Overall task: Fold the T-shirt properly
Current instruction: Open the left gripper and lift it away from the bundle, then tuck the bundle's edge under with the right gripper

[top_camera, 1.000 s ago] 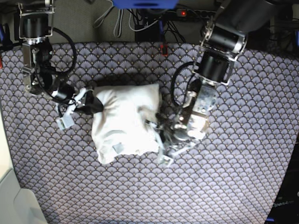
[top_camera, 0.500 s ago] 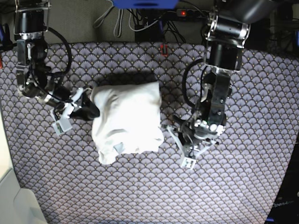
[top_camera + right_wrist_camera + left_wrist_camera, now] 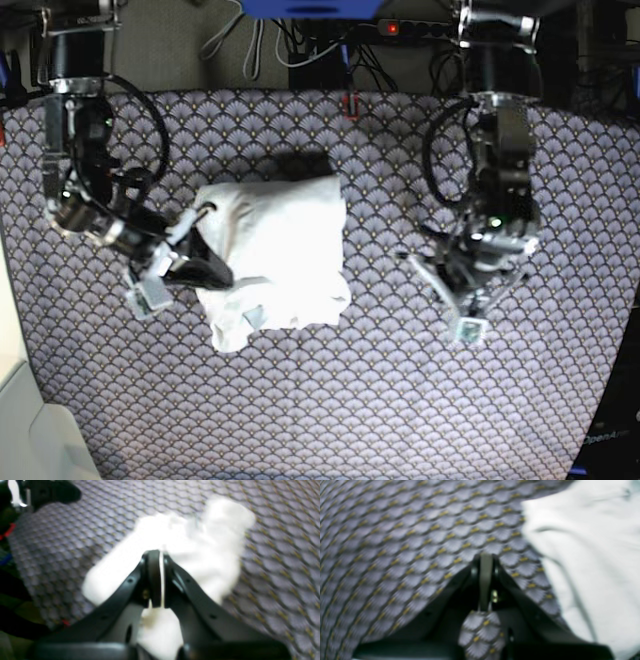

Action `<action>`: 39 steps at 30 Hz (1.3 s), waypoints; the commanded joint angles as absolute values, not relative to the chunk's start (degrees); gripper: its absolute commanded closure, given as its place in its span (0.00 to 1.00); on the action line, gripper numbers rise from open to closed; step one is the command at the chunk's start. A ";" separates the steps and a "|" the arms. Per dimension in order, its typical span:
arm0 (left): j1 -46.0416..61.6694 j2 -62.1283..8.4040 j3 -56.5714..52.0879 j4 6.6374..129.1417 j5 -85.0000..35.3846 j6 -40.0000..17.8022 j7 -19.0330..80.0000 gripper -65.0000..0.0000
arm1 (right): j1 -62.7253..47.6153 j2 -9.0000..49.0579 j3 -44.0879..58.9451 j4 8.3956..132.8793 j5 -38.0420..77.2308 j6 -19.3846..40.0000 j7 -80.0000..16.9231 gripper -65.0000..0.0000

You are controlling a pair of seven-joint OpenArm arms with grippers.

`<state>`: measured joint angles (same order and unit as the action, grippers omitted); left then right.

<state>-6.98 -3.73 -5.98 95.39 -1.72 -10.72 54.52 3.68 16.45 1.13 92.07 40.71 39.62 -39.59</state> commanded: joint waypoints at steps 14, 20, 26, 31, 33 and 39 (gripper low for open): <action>6.46 -5.58 -13.67 110.73 -2.07 -10.95 56.75 0.99 | 18.24 14.46 -3.30 61.49 41.63 40.00 -33.01 1.00; 8.92 -5.14 -13.41 111.43 -2.07 -10.95 56.48 0.99 | 17.89 14.55 -9.89 54.29 41.63 40.00 -25.27 1.00; 9.01 -5.14 -13.32 111.60 -2.07 -10.95 56.75 0.99 | 17.71 14.55 -12.09 57.19 41.63 40.00 -23.69 1.00; 9.19 -5.41 -13.32 111.69 -2.15 -10.95 56.75 0.99 | 15.96 16.04 -11.82 66.77 41.89 40.00 -25.71 1.00; 9.19 -5.41 -13.49 111.69 -2.15 -10.95 56.75 0.99 | 14.29 16.48 -11.82 72.31 41.89 40.00 -27.47 1.00; 9.19 -5.41 -13.32 111.69 -2.15 -10.95 56.66 0.99 | 7.16 16.04 -11.82 85.23 41.80 40.00 -31.16 1.00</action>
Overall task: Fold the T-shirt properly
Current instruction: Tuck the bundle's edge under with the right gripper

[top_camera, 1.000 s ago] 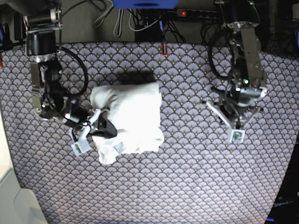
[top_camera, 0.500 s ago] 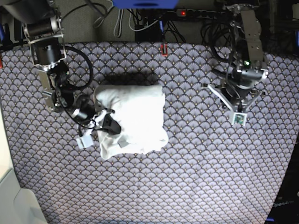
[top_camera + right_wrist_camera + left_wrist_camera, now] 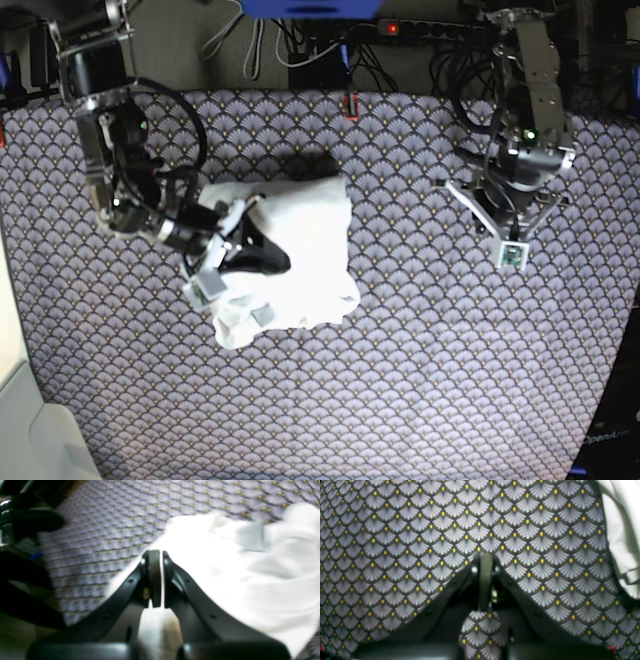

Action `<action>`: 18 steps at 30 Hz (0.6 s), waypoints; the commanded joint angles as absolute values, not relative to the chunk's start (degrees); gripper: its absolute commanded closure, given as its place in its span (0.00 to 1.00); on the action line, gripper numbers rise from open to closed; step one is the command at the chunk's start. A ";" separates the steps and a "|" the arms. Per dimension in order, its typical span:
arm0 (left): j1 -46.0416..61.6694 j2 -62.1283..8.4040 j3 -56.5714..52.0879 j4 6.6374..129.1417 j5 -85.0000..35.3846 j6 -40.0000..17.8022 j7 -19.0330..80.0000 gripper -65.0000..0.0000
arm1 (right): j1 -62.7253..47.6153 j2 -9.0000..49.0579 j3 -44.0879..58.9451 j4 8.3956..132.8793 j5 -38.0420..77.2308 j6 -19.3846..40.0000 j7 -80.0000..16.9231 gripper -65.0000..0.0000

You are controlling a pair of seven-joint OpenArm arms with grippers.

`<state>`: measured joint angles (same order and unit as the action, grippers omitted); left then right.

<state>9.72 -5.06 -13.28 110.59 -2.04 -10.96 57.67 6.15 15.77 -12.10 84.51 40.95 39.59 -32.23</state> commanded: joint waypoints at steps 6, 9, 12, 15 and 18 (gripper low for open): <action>9.19 -5.14 -13.32 111.69 -2.15 -11.03 56.66 0.99 | 3.30 14.20 -12.00 81.98 41.63 40.00 -30.55 1.00; 9.45 -5.14 -13.32 111.69 -2.15 -11.03 56.66 0.99 | 3.74 14.20 -12.09 76.09 41.63 40.00 -30.37 1.00; 10.15 -5.14 -13.32 111.69 -2.15 -11.03 56.31 0.99 | 4.18 14.20 -12.18 72.31 41.63 40.00 -28.00 1.00; 10.24 -5.14 -13.32 111.69 -2.15 -11.03 56.31 0.99 | 3.74 14.46 -12.18 70.73 41.63 40.00 -25.63 1.00; 10.24 -5.14 -13.32 111.69 -2.15 -11.03 56.31 0.99 | 3.03 14.64 -12.00 71.78 41.63 40.00 -25.71 1.00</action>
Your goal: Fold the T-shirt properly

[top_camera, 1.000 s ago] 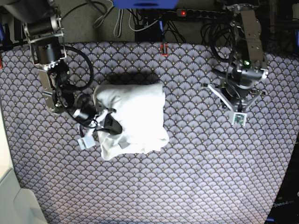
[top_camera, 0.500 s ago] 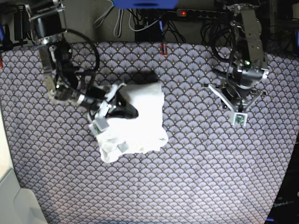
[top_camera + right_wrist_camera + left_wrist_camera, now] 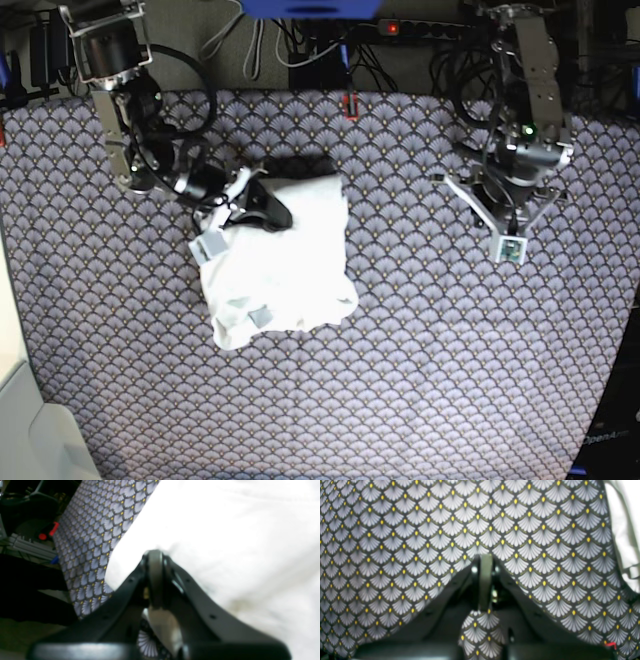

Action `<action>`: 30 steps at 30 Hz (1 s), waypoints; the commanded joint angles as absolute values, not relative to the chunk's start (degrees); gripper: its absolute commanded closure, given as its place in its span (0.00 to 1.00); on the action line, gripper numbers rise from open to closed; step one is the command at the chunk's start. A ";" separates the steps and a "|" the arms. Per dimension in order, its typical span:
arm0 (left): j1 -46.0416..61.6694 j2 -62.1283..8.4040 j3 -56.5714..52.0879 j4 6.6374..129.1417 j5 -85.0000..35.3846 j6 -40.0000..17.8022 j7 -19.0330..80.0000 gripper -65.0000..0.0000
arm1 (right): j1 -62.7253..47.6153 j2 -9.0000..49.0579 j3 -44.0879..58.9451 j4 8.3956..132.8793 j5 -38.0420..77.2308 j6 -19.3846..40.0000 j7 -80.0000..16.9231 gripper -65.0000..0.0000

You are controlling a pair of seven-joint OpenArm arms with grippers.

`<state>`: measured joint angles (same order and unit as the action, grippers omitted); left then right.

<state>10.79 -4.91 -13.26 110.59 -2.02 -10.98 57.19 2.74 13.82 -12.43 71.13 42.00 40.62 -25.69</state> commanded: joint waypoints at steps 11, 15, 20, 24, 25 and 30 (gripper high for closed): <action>10.24 -9.63 -17.27 115.47 -23.69 -10.95 56.75 0.99 | -7.16 23.16 -6.55 101.85 41.71 40.00 -26.86 1.00; 13.41 -13.41 -17.98 115.65 -31.43 -10.86 56.22 0.99 | -14.29 23.78 3.30 109.05 41.71 40.00 -31.25 1.00; 16.57 -15.60 -17.89 115.74 -34.68 -10.86 56.22 0.99 | -24.04 23.78 12.00 113.45 41.71 40.00 -31.43 1.00; 19.74 -16.75 -17.71 115.82 -34.68 -10.86 56.22 0.99 | -30.81 23.87 16.92 113.63 41.71 40.00 -31.34 1.00; 20.70 -17.19 -17.63 115.91 -34.68 -10.86 56.22 0.99 | -32.31 23.87 17.80 113.63 41.71 40.00 -31.25 1.00; 24.57 -17.80 -17.63 116.00 -34.59 -10.86 56.13 0.99 | -39.25 23.69 22.64 113.63 41.71 40.00 -31.16 1.00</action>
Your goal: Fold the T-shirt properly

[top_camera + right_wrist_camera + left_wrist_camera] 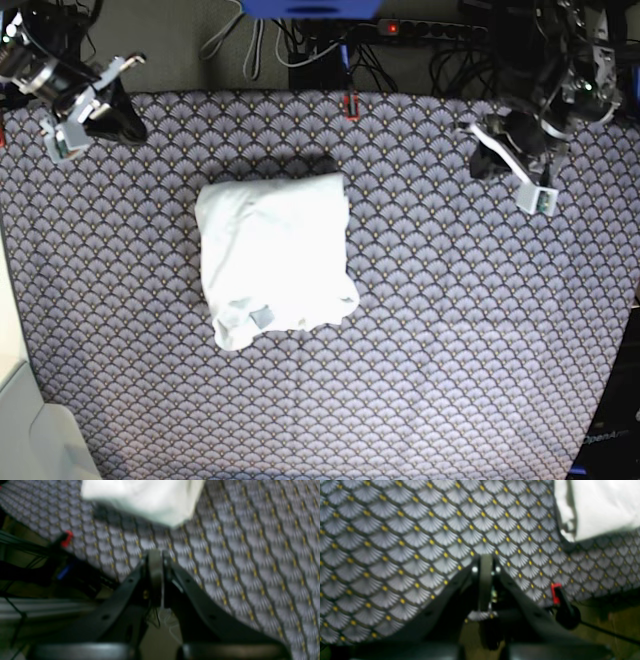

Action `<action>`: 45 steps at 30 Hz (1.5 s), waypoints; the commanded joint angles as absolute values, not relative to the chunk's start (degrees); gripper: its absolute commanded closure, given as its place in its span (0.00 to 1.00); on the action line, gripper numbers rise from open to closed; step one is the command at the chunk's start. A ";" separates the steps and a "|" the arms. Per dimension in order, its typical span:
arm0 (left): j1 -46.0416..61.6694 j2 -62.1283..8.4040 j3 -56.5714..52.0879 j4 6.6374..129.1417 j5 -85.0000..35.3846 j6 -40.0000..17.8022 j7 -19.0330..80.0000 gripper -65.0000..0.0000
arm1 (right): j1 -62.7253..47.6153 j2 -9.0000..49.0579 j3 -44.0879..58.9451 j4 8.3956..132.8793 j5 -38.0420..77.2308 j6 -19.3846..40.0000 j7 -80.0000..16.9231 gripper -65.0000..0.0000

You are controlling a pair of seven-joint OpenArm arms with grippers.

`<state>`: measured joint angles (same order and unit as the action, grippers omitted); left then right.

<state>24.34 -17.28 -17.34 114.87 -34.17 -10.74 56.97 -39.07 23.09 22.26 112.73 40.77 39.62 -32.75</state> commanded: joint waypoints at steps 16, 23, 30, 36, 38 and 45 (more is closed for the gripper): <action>44.53 -21.67 -14.73 115.38 -21.23 -10.95 44.18 0.99 | -52.44 16.66 30.29 110.81 25.19 40.00 -25.36 1.00; 46.64 -21.49 -12.79 105.98 -18.33 -10.95 40.57 0.99 | -52.26 12.88 29.67 100.79 15.08 40.00 -21.05 1.00; 39.08 -21.85 -6.55 85.67 -17.89 -10.95 38.37 0.99 | -47.16 14.29 22.02 81.36 9.27 40.00 -10.51 1.00; 32.92 -21.85 2.24 67.56 -17.80 -10.68 23.34 0.99 | -37.76 14.46 16.40 58.59 4.44 40.00 -0.92 1.00; 29.58 -21.58 5.23 60.35 -17.80 -10.51 20.62 0.99 | -33.45 14.55 14.46 48.75 3.30 40.00 3.74 1.00; 17.45 -16.92 13.05 32.92 -17.89 -10.42 9.89 0.99 | -17.45 14.46 9.19 17.10 -3.38 33.01 18.07 1.00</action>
